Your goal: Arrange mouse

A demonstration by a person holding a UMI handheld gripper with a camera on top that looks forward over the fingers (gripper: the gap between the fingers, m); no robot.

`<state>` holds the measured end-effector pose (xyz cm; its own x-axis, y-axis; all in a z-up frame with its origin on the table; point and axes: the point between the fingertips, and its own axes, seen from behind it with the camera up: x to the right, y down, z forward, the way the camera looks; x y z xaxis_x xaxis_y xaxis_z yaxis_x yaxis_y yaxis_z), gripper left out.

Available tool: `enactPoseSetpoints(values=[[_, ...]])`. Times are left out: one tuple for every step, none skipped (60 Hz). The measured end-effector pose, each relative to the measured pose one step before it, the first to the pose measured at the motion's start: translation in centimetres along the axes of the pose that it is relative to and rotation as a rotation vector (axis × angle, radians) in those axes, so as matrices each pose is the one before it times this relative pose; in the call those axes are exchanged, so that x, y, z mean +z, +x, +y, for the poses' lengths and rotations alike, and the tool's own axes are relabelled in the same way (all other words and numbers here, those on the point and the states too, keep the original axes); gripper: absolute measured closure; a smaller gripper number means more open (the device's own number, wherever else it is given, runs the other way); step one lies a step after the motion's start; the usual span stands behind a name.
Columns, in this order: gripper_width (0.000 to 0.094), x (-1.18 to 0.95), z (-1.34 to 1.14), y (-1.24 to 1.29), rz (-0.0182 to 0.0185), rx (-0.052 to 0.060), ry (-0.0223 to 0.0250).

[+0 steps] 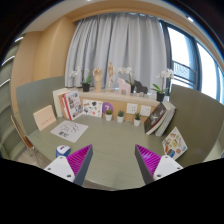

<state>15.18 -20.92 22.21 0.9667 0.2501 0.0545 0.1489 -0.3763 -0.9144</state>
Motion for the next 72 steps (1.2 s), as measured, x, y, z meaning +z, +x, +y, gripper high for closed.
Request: enactPoseSetpoints(values=[[0.0089,-0.070,0.677,-0.136,0.00100,-0.0008,-0.01618],[0.0096,0.071,0.813,-0.230,0.00131,-0.0003,-0.01436],[0.0095,0.177,0.926,-0.287,0.00240,0.0000,-0.01305],[0.0095,0.181,0.899,-0.325,0.00159,0.0015,-0.01380],[0.0093,0.186,0.891,-0.386,0.00088,0.0019,-0.01409],[0.0090,-0.899,-0.175,0.190,0.00035,-0.0015,-0.02136],[0.0088,1.368,1.784,-1.292,-0.00009,0.0085,-0.00781],[0.0087,0.287,0.983,-0.632,-0.00094,0.0039,-0.01431],[0.0088,0.254,0.887,-0.597,-0.00012,0.0051,-0.01420],[0.0086,0.219,0.781,-0.622,0.00024,0.0052,-0.01256],[0.0086,0.276,0.758,-0.703,-0.00036,0.0046,-0.01152],[0.0085,0.244,0.696,-0.778,-0.00099,0.0046,-0.01114],[0.0086,0.257,0.691,-0.770,-0.00149,0.0036,-0.01126],[0.0085,0.227,0.660,-0.833,-0.00241,0.0019,-0.01198],[0.0087,0.252,0.664,-0.893,-0.00218,0.0007,-0.01242],[0.0086,0.260,0.641,-0.859,-0.00126,-0.0002,-0.01246],[0.0086,0.072,0.362,-1.028,0.00057,0.0002,-0.01796],[0.0086,0.522,0.864,-0.729,-0.00098,-0.0012,-0.00528],[0.0086,0.314,0.572,-0.903,-0.00052,0.0002,-0.01137],[0.0087,0.091,0.313,-1.131,-0.00043,0.0015,-0.01787],[0.0087,0.327,0.504,-1.006,-0.00309,0.0017,-0.01082],[0.0085,0.354,0.437,-1.044,-0.00384,0.0025,-0.00941],[0.0085,0.405,0.340,-1.056,-0.00425,0.0039,-0.00743],[0.0085,0.394,0.311,-1.010,-0.00429,0.0053,-0.00635],[0.0082,0.422,0.302,-1.001,-0.00413,0.0049,-0.00748],[0.0081,0.471,0.298,-0.968,-0.00338,0.0043,-0.00776],[0.0078,0.447,0.263,-0.918,-0.00282,0.0055,-0.00868],[0.0072,0.470,0.203,-0.892,-0.00234,0.0061,-0.00801],[0.0072,0.460,0.060,-0.865,-0.00230,0.0061,-0.00589],[0.0071,0.465,-0.036,-0.841,-0.00306,0.0056,-0.00182],[0.0072,0.475,-0.161,-0.791,-0.00160,0.0055,0.00207],[0.0074,0.507,-0.212,-0.685,0.00015,0.0057,0.00356],[0.0073,0.555,-0.207,-0.601,0.00151,0.0050,0.00292],[0.0072,0.539,-0.224,-0.535,0.00301,0.0046,0.00127],[0.0069,0.576,-0.249,-0.478,0.00459,0.0044,0.00128],[0.0070,0.568,-0.281,-0.405,0.00491,0.0049,0.00210],[0.0071,0.558,-0.327,-0.363,0.00541,0.0056,0.00340],[0.0072,0.565,-0.379,-0.322,0.00616,0.0066,0.00421],[0.0072,0.551,-0.368,-0.262,0.00684,0.0066,0.00482],[0.0070,0.561,-0.353,-0.267,0.00714,0.0060,0.00413],[0.0071,0.577,-0.337,-0.206,0.00754,0.0056,0.00317],[0.0072,0.583,-0.282,-0.180,0.00813,0.0056,0.00137],[0.0073,0.603,-0.214,-0.163,0.00838,0.0052,-0.00094],[0.0071,0.579,-0.205,-0.158,0.00845,0.0050,-0.00275],[0.0071,0.569,-0.216,-0.100,0.00867,0.0049,-0.00183],[0.0074,0.505,-0.247,-0.052,0.00912,0.0053,-0.00015],[0.0071,0.494,-0.267,-0.048,0.00907,0.0065,0.00097],[0.0072,0.483,-0.280,-0.091,0.00762,0.0066,0.00135],[0.0073,0.454,-0.237,-0.103,0.00596,0.0055,0.00113],[0.0074,0.434,-0.223,-0.084,0.00538,0.0054,0.00059],[0.0075,0.397,-0.218,-0.011,0.00571,0.0062,0.00132],[0.0079,0.371,-0.241,-0.003,0.00609,0.0072,0.00194],[0.0081,0.308,-0.241,0.041,0.00720,0.0079,0.00242],[0.0088,0.282,-0.389,0.127,0.01015,0.0050,0.00854],[0.0098,0.286,-0.284,0.098,0.00894,0.0034,0.00559],[0.0117,0.323,-0.171,0.092,0.00911,0.0021,0.00191],[0.0136,0.259,-0.057,0.102,0.00823,0.0009,-0.00183],[0.0166,0.055,-0.257,0.221,0.00911,-0.0028,-0.00060],[0.0200,0.205,-0.116,0.135,0.00978,-0.0011,-0.00016],[0.0235,0.284,-0.072,0.087,0.01244,0.0013,0.00273],[0.0263,-0.037,-0.233,0.023,0.00424,-0.0009,0.00000],[0.0288,0.165,-0.086,-0.128,-0.00185,0.0034,0.00228],[0.0313,0.111,-0.092,-0.060,0.00100,0.0004,0.00069],[0.0339,0.114,-0.095,-0.094,-0.00071,-0.0029,0.00230],[0.0383,0.089,-0.001,-0.092,-0.00138,-0.0031,-0.00183],[0.0403,0.109,-0.131,0.091,0.00339,-0.0038,0.00046],[0.0405,-0.012,0.101,-0.052,0.00112,-0.0032,-0.00218],[0.0418,-0.063,0.054,-0.019,0.00127,-0.0007,-0.00400],[0.0428,0.013,0.006,-0.026,0.00105,0.0007,-0.00239],[0.0437,0.005,0.061,-0.032,0.00016,0.0002,-0.00556],[0.0452,0.224,-0.011,-0.056,0.00120,0.0004,-0.00391],[0.0464,-0.008,0.018,0.002,-0.00124,0.0004,-0.00711]])
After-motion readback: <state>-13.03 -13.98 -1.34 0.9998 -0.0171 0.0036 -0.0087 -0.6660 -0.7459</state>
